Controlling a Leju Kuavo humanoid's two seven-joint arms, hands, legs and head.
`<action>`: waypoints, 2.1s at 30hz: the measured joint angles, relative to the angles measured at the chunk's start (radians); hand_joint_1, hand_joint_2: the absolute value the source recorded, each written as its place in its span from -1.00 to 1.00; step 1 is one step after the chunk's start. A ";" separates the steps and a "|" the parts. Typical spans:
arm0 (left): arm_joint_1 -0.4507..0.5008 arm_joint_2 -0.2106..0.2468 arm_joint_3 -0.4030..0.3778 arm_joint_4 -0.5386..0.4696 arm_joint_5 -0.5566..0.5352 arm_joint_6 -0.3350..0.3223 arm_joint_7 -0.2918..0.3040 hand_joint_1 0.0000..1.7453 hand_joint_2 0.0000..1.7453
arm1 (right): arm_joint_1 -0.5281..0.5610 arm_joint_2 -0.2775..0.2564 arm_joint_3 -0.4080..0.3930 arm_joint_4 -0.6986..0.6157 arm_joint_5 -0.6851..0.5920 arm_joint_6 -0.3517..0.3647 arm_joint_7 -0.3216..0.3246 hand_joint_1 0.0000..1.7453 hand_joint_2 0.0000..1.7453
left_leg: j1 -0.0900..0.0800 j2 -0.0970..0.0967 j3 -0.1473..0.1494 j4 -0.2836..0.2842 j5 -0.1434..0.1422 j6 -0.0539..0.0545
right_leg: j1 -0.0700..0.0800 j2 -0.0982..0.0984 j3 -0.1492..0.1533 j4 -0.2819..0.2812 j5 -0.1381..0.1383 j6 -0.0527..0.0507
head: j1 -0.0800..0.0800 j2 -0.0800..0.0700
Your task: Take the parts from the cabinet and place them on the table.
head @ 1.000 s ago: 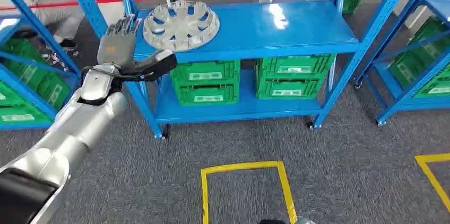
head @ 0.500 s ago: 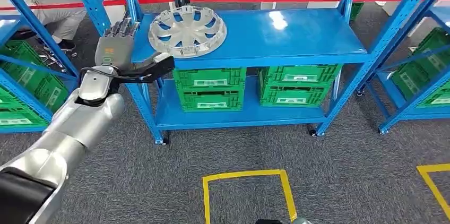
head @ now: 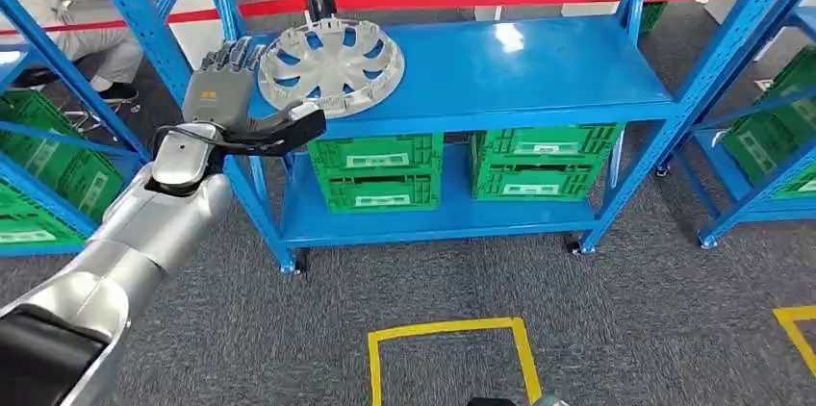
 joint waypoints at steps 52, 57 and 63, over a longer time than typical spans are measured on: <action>0.020 -0.030 -0.048 0.001 -0.042 -0.025 -0.042 -1.00 -1.00 | 0.001 0.003 0.000 -0.001 0.004 -0.009 -0.005 -1.00 -1.00 | -0.002 -0.005 0.016 -0.090 0.041 0.052 | -0.003 0.002 -0.122 0.197 -0.042 0.056 | 0.002 0.000; 0.018 -0.034 -0.050 0.003 -0.053 -0.040 -0.052 -1.00 -1.00 | -0.004 0.002 0.000 0.000 0.005 -0.010 -0.011 -1.00 -1.00 | -0.008 -0.008 0.032 -0.074 0.002 0.026 | 0.004 -0.001 -0.045 0.008 0.025 0.029 | 0.000 0.000; 0.019 -0.038 -0.066 0.004 -0.071 -0.062 -0.061 -1.00 -1.00 | -0.006 0.000 0.000 -0.001 0.006 -0.010 -0.011 -1.00 -1.00 | 0.002 -0.001 -0.073 0.128 -0.081 -0.007 | -0.004 0.001 -0.003 -0.002 -0.004 -0.002 | -0.003 0.000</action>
